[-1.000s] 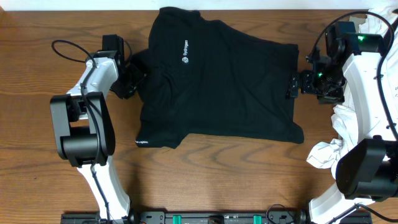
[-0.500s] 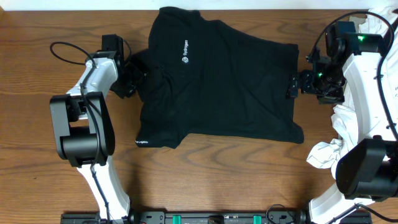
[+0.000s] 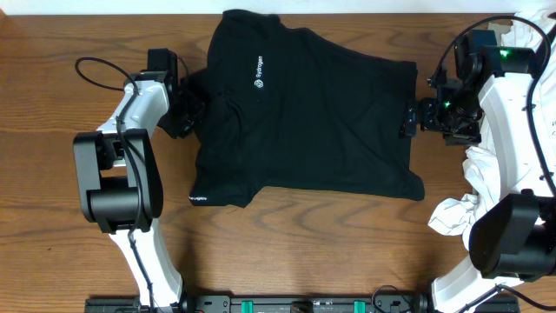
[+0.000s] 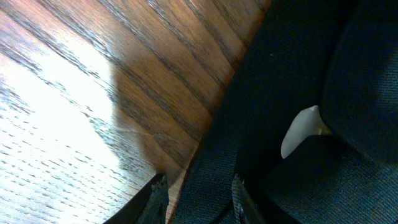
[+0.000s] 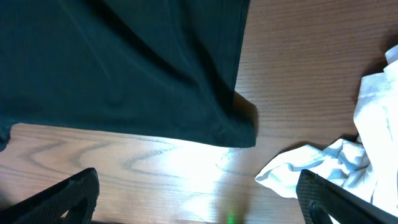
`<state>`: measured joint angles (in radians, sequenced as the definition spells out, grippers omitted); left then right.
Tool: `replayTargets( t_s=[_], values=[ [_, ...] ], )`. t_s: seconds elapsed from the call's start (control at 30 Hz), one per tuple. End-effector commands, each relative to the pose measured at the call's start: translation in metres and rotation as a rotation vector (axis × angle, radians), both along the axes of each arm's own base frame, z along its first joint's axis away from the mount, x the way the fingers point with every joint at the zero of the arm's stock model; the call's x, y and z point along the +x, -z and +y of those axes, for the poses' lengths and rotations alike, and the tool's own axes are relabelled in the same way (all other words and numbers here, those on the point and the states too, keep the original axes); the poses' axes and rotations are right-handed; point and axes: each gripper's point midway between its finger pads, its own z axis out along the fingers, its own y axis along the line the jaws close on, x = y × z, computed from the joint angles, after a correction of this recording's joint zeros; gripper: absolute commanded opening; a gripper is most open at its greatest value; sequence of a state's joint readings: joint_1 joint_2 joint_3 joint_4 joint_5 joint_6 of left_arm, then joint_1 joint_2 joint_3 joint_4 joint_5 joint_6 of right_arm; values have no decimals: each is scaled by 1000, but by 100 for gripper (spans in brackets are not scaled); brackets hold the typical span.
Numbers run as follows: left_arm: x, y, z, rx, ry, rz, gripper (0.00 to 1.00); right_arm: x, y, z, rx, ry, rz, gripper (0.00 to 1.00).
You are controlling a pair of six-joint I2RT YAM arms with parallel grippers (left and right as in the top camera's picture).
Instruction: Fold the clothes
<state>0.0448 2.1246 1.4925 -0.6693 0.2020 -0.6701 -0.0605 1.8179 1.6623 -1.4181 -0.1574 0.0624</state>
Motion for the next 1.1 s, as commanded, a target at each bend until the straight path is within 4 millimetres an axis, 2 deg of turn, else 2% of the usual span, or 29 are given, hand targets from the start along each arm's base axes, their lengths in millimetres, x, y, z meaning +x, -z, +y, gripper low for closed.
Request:
replayTargets(
  t_s=[0.0, 0.13, 0.17, 0.2, 0.3, 0.43, 0.67, 0.8, 1.07],
  values=[
    [-8, 11, -1, 9, 0, 35, 34, 3, -4, 2, 3, -18, -20, 99],
    [-7, 10, -1, 10, 0, 32, 20, 3, -4, 2, 3, -18, -20, 99],
    [-7, 10, -1, 10, 0, 32, 19, 3, -4, 2, 3, -18, -20, 99],
    [-7, 10, -1, 10, 0, 32, 13, 3, -4, 2, 3, -18, -20, 99],
    [-8, 10, -1, 10, 1, 32, 6, 3, -4, 2, 3, -18, -20, 99],
    [-7, 11, 7, 42, 0, 30, 6, 3, -4, 2, 3, -18, -20, 99],
    [-10, 12, 50, 190, 16, 38, 6, 3, -4, 1, 3, -18, -19, 99],
    [-11, 10, 83, 272, 24, 37, 6, 3, -4, 2, 3, -18, -19, 99],
    [-1, 6, 114, 317, 94, -20, 6, 3, -4, 2, 3, -18, -20, 99]
  ],
)
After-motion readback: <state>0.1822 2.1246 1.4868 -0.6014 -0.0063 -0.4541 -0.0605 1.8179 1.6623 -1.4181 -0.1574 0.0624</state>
